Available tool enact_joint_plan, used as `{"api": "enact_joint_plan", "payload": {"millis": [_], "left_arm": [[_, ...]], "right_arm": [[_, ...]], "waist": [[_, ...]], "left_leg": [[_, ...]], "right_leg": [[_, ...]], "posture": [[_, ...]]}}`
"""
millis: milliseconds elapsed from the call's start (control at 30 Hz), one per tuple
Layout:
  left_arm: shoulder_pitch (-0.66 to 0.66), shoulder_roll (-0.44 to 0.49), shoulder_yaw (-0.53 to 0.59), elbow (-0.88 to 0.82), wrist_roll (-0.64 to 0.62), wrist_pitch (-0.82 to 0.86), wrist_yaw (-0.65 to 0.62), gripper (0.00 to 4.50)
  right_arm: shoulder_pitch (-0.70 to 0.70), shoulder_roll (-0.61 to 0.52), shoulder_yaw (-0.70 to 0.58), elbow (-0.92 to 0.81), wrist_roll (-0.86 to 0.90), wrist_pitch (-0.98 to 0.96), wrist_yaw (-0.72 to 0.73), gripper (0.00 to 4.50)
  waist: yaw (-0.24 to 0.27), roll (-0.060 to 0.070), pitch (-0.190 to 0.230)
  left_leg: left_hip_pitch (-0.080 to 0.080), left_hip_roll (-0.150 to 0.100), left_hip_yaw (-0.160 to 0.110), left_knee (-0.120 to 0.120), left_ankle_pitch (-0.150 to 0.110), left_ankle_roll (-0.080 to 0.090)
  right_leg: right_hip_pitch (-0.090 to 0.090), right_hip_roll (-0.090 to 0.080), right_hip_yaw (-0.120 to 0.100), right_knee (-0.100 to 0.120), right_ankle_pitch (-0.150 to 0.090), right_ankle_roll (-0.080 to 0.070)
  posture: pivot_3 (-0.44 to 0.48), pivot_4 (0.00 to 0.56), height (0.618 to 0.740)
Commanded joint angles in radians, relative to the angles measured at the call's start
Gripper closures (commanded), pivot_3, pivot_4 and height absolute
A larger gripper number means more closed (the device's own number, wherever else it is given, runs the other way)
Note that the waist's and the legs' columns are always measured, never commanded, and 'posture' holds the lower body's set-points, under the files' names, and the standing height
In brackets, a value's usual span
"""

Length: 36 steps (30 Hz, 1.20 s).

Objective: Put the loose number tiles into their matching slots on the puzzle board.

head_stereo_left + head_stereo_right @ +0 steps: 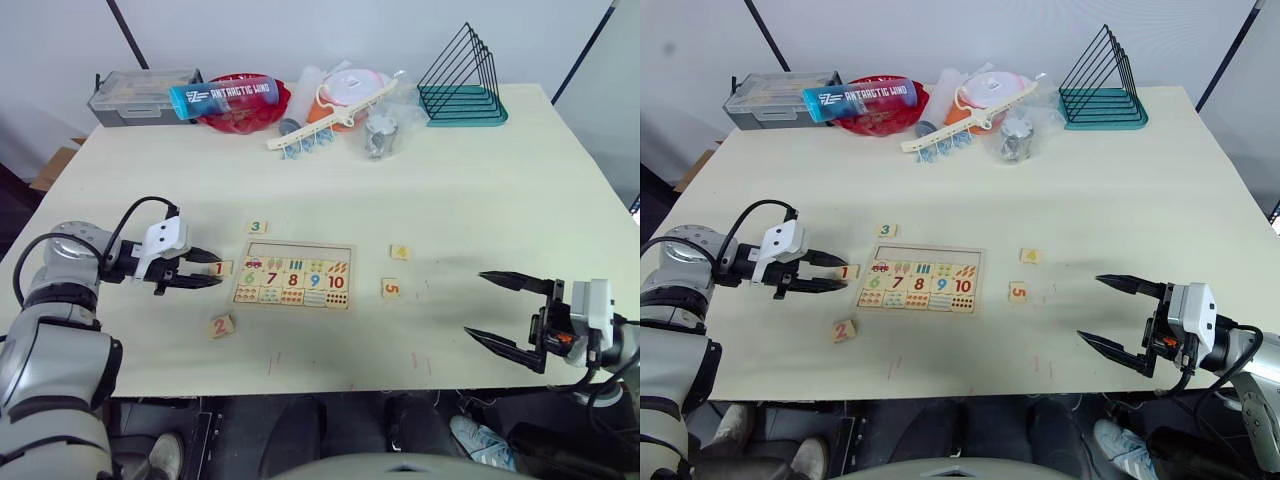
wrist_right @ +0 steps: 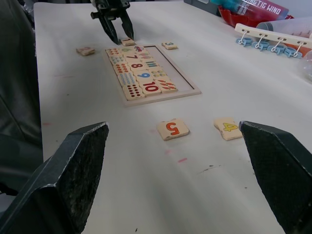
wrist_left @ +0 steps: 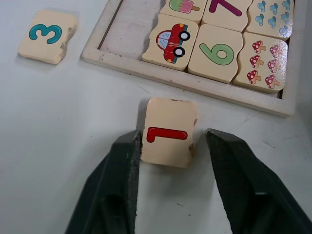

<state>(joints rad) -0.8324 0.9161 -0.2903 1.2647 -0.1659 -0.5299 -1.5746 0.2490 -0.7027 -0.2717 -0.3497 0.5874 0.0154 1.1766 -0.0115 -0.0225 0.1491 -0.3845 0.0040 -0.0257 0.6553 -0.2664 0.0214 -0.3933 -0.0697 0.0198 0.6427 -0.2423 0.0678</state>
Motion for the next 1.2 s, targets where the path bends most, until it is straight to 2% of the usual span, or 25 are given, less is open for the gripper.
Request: {"api": "enact_joint_plan", "payload": {"millis": [33,467,800,1067,1200], "left_arm": [[0.0,0.012,-0.033,-0.001,0.004,0.009,-0.04,3.62],[-0.005,0.029,-0.034,-0.01,-0.034,0.039,-0.04,3.62],[-0.062,0.08,-0.041,-0.12,-0.183,0.154,-0.04,3.62],[-0.134,0.088,-0.116,-0.192,-0.225,0.217,-0.04,3.62],[-0.191,0.05,-0.153,-0.201,-0.221,0.241,-0.04,3.62]], "right_arm": [[0.005,0.007,-0.021,-0.013,0.019,-0.025,0.011,0.0],[0.004,0.033,-0.022,0.018,0.063,-0.043,0.063,0.0],[0.013,0.061,-0.019,0.027,0.057,-0.067,0.065,0.0],[0.005,0.082,-0.004,0.035,0.04,-0.088,0.055,0.0],[-0.001,0.092,-0.002,0.035,0.035,-0.089,0.046,0.0]], "waist": [[0.0,0.0,0.0],[0.0,0.0,0.0],[0.003,0.0,0.001],[0.002,0.0,0.001],[0.002,-0.001,0.002]], "left_leg": [[0.0,0.0,0.0,0.0,0.0,0.0],[0.0,0.0,0.0,0.0,0.0,0.0],[-0.001,0.0,-0.001,0.001,0.0,0.0],[-0.003,0.0,-0.001,0.005,0.0,0.0],[-0.004,0.0,-0.002,0.006,0.0,0.0]], "right_leg": [[0.0,0.0,0.0,0.0,0.0,0.0],[0.0,0.0,0.0,0.0,0.0,0.0],[0.0,0.0,0.0,0.0,0.0,0.0],[0.0,0.0,-0.002,0.0,0.0,0.0],[0.0,0.0,-0.003,0.001,0.0,0.0]], "posture": [[0.0,0.15,0.74],[0.0,0.15,0.74],[0.0,0.15,0.74],[0.0,0.15,0.74],[0.0,0.15,0.74]]}}
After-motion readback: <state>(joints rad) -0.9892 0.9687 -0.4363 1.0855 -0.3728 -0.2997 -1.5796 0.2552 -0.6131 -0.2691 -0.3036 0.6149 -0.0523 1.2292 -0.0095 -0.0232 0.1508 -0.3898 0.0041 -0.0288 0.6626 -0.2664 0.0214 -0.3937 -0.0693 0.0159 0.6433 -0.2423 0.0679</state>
